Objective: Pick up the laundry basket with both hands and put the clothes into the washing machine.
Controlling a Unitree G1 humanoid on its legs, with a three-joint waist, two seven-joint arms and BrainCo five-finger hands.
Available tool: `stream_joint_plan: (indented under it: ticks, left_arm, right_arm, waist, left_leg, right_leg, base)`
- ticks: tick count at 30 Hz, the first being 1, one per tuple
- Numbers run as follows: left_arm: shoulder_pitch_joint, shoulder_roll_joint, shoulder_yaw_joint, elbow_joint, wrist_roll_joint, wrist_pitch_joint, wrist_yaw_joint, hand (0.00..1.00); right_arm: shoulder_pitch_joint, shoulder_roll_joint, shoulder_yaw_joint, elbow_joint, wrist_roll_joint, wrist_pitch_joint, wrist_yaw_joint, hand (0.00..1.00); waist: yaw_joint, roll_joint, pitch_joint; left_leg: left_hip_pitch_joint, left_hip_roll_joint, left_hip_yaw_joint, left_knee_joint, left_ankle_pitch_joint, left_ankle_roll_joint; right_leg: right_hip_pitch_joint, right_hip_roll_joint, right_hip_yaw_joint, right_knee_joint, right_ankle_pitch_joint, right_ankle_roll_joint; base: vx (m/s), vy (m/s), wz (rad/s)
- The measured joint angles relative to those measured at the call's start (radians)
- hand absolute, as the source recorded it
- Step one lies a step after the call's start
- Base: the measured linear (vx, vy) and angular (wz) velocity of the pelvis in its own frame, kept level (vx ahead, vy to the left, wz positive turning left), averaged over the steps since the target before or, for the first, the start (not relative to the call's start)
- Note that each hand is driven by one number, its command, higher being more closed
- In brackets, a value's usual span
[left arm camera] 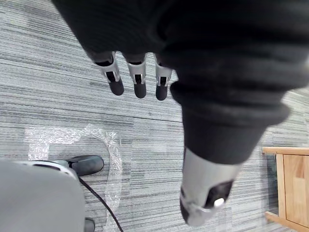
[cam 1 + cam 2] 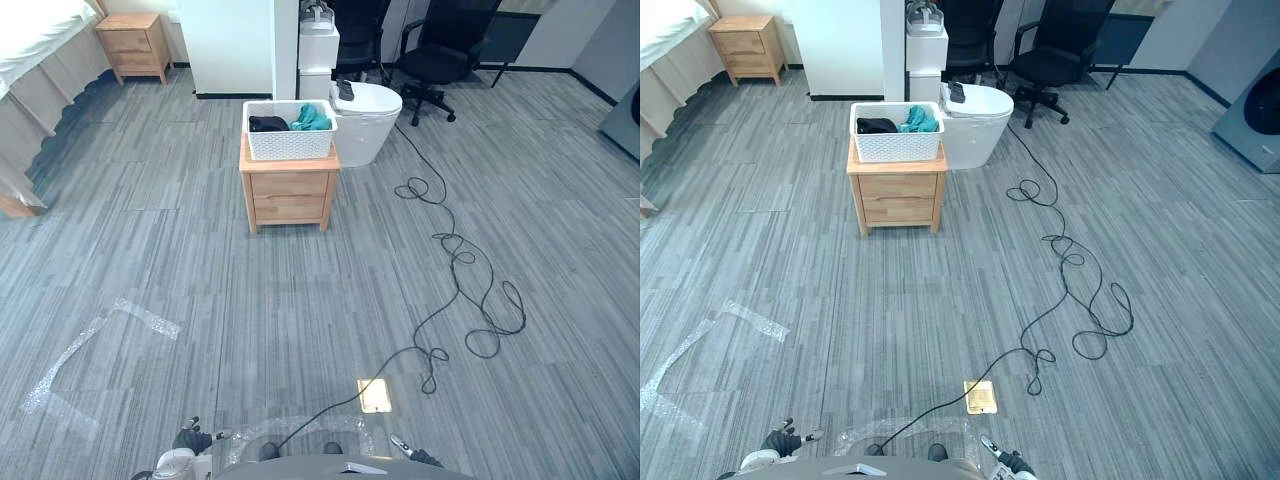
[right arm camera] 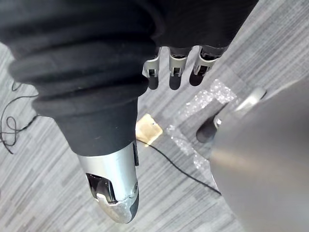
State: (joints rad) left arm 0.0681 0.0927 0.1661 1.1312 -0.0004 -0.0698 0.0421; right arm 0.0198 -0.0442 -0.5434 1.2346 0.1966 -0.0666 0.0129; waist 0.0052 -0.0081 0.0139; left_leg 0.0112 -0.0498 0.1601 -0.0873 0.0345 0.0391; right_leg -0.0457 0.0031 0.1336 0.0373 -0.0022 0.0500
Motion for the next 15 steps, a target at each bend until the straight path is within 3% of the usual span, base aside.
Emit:
stream_joint_plan:
  ticks: [9, 15]
  left_arm:
    - [-0.016, -0.015, -0.002, 0.0, -0.021, 0.0, -0.002, 0.0]
    - [-0.028, -0.024, -0.003, 0.019, -0.021, -0.001, -0.001, 0.0]
  right_arm:
    - [-0.003, -0.003, -0.017, 0.001, 0.002, 0.0, -0.001, 0.0]
    - [-0.005, -0.002, -0.017, 0.001, 0.009, -0.003, -0.002, 0.0]
  waist:
    - [0.0, 0.0, 0.013]
    - [-0.001, -0.006, 0.018]
  left_leg:
    - [0.003, 0.001, -0.004, -0.001, -0.003, -0.008]
    - [0.0, -0.009, 0.003, -0.001, -0.01, 0.0]
  right_leg:
    - [0.013, -0.001, -0.01, -0.013, -0.017, -0.006]
    - [0.023, -0.013, -0.013, -0.029, -0.008, 0.009]
  base:
    - [-0.04, -0.016, 0.02]
    - [0.05, 0.0, 0.01]
